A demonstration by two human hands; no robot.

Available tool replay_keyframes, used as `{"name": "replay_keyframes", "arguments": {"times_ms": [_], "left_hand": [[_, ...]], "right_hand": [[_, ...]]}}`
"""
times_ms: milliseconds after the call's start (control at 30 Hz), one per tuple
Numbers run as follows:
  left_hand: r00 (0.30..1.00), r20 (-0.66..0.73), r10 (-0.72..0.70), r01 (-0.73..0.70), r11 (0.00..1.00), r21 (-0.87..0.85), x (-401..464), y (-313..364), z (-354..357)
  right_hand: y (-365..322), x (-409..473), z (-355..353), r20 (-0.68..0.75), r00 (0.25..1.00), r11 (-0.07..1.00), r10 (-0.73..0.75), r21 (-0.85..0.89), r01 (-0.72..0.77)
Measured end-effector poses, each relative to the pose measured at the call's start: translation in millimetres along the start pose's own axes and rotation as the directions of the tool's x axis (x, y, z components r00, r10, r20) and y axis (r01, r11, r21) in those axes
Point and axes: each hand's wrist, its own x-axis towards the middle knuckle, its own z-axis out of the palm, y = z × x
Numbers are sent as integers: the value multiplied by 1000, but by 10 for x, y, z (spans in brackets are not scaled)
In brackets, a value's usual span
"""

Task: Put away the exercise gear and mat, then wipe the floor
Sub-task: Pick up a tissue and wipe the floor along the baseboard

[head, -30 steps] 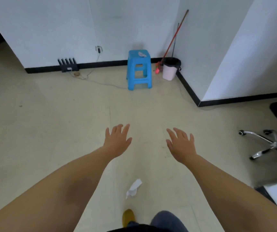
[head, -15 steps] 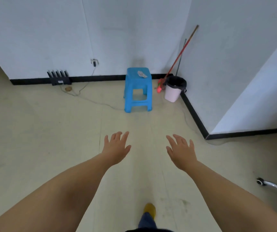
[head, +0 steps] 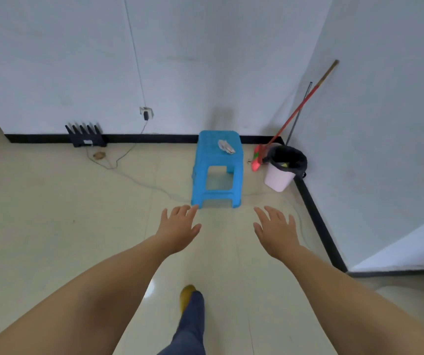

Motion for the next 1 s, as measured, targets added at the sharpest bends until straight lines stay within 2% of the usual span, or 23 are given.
{"name": "replay_keyframes", "arguments": {"times_ms": [200, 433, 667, 800, 900, 1000], "left_hand": [[999, 24, 35, -36, 999, 39, 1439, -313, -462], [997, 64, 50, -52, 998, 30, 2741, -343, -564], [991, 88, -105, 107, 994, -18, 3988, -390, -413], [974, 124, -191, 207, 970, -130, 4594, -316, -275], [967, 166, -194, 227, 951, -209, 5014, -279, 15], [961, 202, -189, 231, 950, -212, 5474, -348, 398]], "right_hand": [[-67, 1371, -297, -18, 999, 996, 27, 83, -25], [147, 2702, -308, 69, 997, 995, 29, 91, -35], [476, 4339, -386, 126, 987, 992, -96, 88, 85], [640, 5147, -320, 174, 974, 988, -147, 73, 137], [689, 5663, -70, 234, 958, 984, -168, 99, 148], [678, 6137, 316, 285, 941, 981, -181, 118, 153]]}}
